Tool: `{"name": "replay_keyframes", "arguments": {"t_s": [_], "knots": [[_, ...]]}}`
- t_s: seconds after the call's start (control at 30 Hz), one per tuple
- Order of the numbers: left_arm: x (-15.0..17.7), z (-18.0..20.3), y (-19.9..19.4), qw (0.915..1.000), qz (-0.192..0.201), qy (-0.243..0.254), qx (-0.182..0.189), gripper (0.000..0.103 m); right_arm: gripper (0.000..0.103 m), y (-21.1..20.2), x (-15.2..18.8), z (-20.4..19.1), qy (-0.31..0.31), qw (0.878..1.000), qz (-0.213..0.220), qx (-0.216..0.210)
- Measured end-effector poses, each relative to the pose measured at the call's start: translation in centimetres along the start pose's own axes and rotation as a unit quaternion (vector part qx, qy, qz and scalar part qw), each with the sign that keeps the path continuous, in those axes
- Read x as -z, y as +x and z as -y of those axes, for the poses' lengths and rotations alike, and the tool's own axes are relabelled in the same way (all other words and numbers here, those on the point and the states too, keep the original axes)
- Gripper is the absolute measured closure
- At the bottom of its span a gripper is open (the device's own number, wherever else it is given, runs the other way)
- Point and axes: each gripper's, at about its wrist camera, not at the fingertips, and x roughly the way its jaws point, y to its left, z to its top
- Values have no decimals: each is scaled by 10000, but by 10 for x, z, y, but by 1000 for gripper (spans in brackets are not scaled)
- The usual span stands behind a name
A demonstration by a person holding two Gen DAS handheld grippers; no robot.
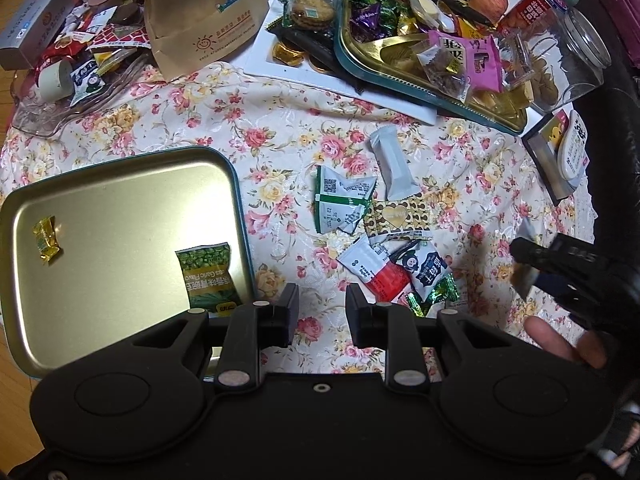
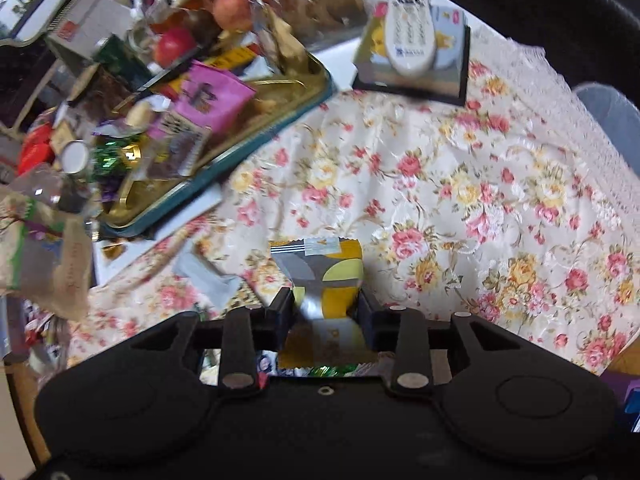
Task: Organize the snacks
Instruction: 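Lift yellow-silver packet with right tool while left tool grasps green-white QR packet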
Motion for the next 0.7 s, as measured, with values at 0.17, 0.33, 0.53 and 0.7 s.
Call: {"name": "replay_keyframes", "arguments": {"t_s": [0.17, 0.33, 0.53, 0.7], "knots": [[-1, 11, 5, 9998, 144, 105, 78, 68, 66, -38, 1, -5, -284, 9995, 159, -55], [-8, 24, 16, 9987, 371, 240, 253, 68, 66, -48, 5, 0, -236, 9990, 51, -388], [-23, 34, 45, 9963, 708, 439, -232, 68, 66, -50, 5, 3, -227, 9995, -53, -227], [-37, 42, 63, 9965, 588, 544, -253, 68, 66, -56, 1, 7, -69, 9988, -186, -453]]}}
